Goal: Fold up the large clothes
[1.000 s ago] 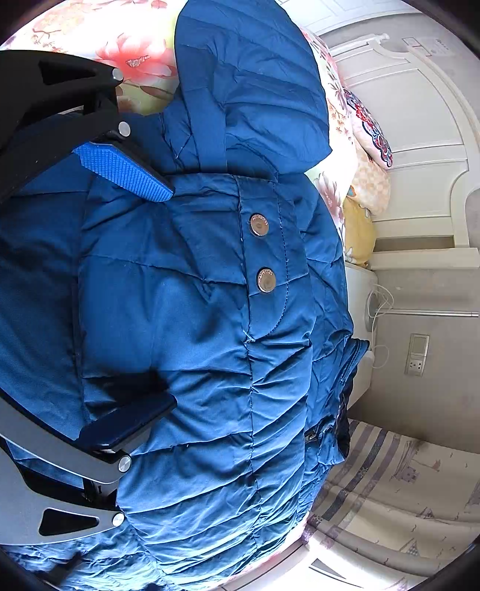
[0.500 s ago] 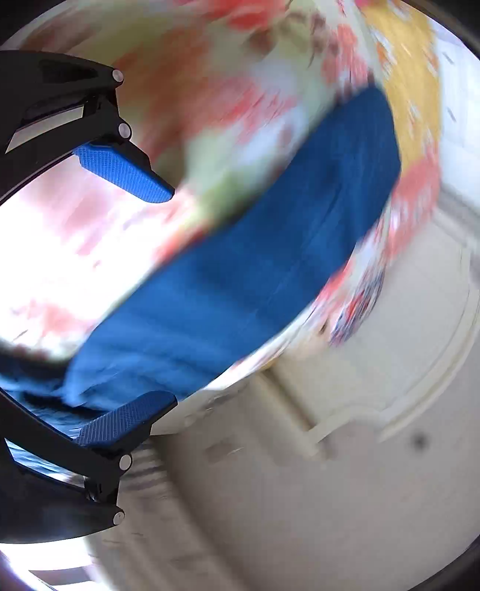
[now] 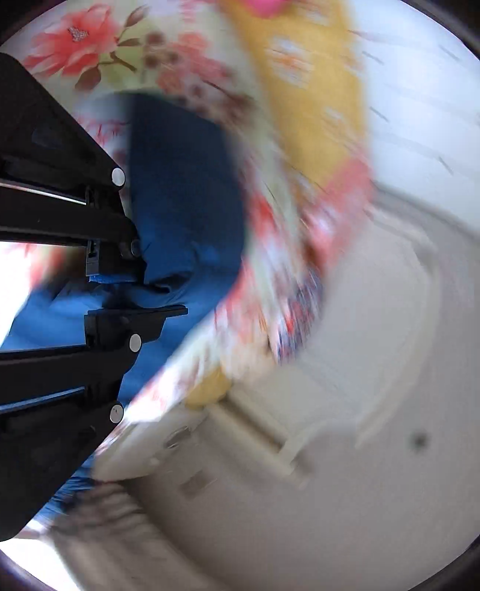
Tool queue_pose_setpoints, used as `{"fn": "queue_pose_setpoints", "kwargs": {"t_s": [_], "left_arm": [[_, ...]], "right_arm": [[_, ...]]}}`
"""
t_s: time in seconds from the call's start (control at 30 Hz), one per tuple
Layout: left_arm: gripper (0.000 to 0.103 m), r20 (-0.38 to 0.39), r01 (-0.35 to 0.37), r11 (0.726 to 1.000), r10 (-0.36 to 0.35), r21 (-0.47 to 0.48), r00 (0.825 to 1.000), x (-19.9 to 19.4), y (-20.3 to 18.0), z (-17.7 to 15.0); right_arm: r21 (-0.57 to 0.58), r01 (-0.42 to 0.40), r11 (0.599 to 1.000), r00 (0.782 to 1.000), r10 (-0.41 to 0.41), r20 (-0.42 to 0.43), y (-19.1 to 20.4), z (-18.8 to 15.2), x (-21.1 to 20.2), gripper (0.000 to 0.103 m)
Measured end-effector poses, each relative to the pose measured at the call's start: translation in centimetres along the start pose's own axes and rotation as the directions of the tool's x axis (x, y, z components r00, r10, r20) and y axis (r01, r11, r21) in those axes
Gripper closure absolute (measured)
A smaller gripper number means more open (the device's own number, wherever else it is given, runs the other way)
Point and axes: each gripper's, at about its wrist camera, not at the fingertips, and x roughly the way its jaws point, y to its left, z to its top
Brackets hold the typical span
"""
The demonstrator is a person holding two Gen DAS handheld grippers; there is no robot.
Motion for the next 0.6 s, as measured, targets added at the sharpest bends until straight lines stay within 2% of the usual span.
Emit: {"fn": "queue_pose_setpoints", "kwargs": {"t_s": [0.03,0.1,0.13,0.17,0.23,0.27,0.33,0.37,0.4,0.43,0.47,0.5,0.53,0.57,0.6], "left_arm": [[0.097,0.023,0.046,0.996,-0.048,0.08,0.999,-1.3,-3.4,-0.5],[0.097,0.016,0.16,0.968,-0.166,0.192,0.986,-3.1,-8.9,-1.6],[0.097,-0.016,0.235,0.931,-0.24,0.279,0.971,-4.2,-13.2,-3.0],[0.097,-0.045,0.28,0.901,-0.281,0.332,0.959,-4.8,-16.0,-4.3],[0.096,-0.151,0.39,0.818,-0.361,0.422,0.92,-5.5,-22.2,-8.3],[0.096,-0.2,0.427,0.784,-0.378,0.45,0.904,-5.6,-24.3,-10.4],[0.096,-0.307,0.495,0.708,-0.389,0.505,0.869,-5.1,-28.5,-15.6],[0.096,-0.356,0.523,0.683,-0.385,0.51,0.851,-4.5,-29.7,-17.5],[0.095,-0.443,0.564,0.651,-0.363,0.508,0.82,-3.4,-31.0,-20.3],[0.095,-0.517,0.589,0.636,-0.327,0.499,0.791,-2.1,-31.8,-22.9],[0.093,-0.564,0.603,0.63,-0.298,0.49,0.77,-1.2,-32.2,-25.0],[0.085,-0.602,0.61,0.626,-0.266,0.486,0.753,-0.2,-32.7,-26.2],[0.082,-0.608,0.599,0.616,-0.233,0.511,0.759,0.4,-32.7,-27.5],[0.074,-0.598,0.6,0.599,-0.236,0.531,0.766,0.0,-32.8,-28.0],[0.06,-0.601,0.615,0.573,-0.247,0.542,0.76,-0.3,-32.7,-28.1]], "right_arm": [[0.0,-0.001,1.0,1.0,0.001,0.001,0.0,0.0,0.0,0.002],[0.0,-0.003,1.0,1.0,0.003,0.003,0.1,0.1,0.0,0.002],[0.001,-0.004,1.0,1.0,0.004,0.005,0.1,0.1,-0.1,0.002],[0.002,-0.005,1.0,1.0,0.005,0.006,0.1,0.0,-0.1,0.002],[0.002,-0.009,1.0,1.0,0.009,0.009,0.0,0.0,-0.2,0.002],[0.003,-0.01,1.0,1.0,0.01,0.011,0.0,0.0,-0.2,0.002],[0.004,-0.013,1.0,1.0,0.013,0.013,0.0,-0.1,-0.3,0.002],[0.005,-0.015,1.0,1.0,0.015,0.014,0.0,-0.1,-0.3,0.002],[0.006,-0.017,1.0,1.0,0.017,0.015,0.1,-0.1,-0.3,0.002],[0.006,-0.02,1.0,1.0,0.019,0.016,0.0,-0.2,-0.4,0.002],[0.006,-0.022,1.0,1.0,0.022,0.017,0.0,-0.2,-0.4,0.002],[0.007,-0.024,1.0,1.0,0.024,0.019,-0.1,-0.2,-0.4,0.002],[0.007,-0.027,1.0,0.999,0.027,0.02,-0.1,-0.2,-0.4,0.002],[0.008,-0.03,1.0,0.999,0.03,0.021,-0.1,-0.3,-0.5,0.002],[0.009,-0.033,0.999,0.999,0.033,0.022,-0.1,-0.3,-0.5,0.002]]}}
